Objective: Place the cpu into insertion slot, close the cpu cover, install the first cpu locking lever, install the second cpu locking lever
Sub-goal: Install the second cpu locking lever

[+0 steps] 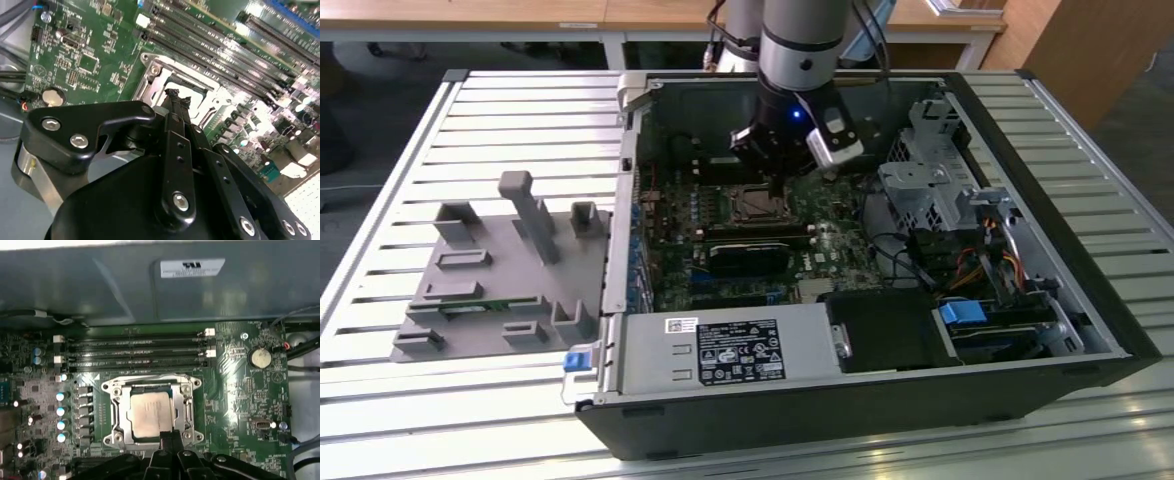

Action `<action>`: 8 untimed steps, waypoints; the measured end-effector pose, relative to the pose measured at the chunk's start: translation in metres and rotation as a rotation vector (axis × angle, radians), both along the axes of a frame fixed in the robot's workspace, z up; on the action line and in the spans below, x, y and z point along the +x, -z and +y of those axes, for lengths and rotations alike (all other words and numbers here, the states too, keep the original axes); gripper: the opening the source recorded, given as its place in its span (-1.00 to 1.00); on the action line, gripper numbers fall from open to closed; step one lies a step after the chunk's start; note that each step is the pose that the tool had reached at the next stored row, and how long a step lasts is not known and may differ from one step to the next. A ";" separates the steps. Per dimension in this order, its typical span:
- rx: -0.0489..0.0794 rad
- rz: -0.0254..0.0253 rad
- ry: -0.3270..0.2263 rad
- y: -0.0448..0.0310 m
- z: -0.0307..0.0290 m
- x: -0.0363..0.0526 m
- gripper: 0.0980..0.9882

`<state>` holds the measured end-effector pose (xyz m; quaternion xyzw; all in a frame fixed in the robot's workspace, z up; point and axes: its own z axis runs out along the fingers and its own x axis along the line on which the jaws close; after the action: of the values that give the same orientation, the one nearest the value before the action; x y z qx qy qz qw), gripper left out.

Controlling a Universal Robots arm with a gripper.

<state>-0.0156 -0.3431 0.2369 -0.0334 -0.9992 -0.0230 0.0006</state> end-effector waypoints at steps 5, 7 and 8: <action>0.003 0.0001 0.000 0.0000 -0.0124 0.0000 -0.98; 0.004 0.0001 0.000 0.0000 -0.0167 -0.0001 -0.98; 0.004 0.0000 -0.001 0.0001 -0.0180 -0.0011 -0.98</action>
<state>-0.0167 -0.3611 0.2369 -0.0331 -0.9991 -0.0248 0.0006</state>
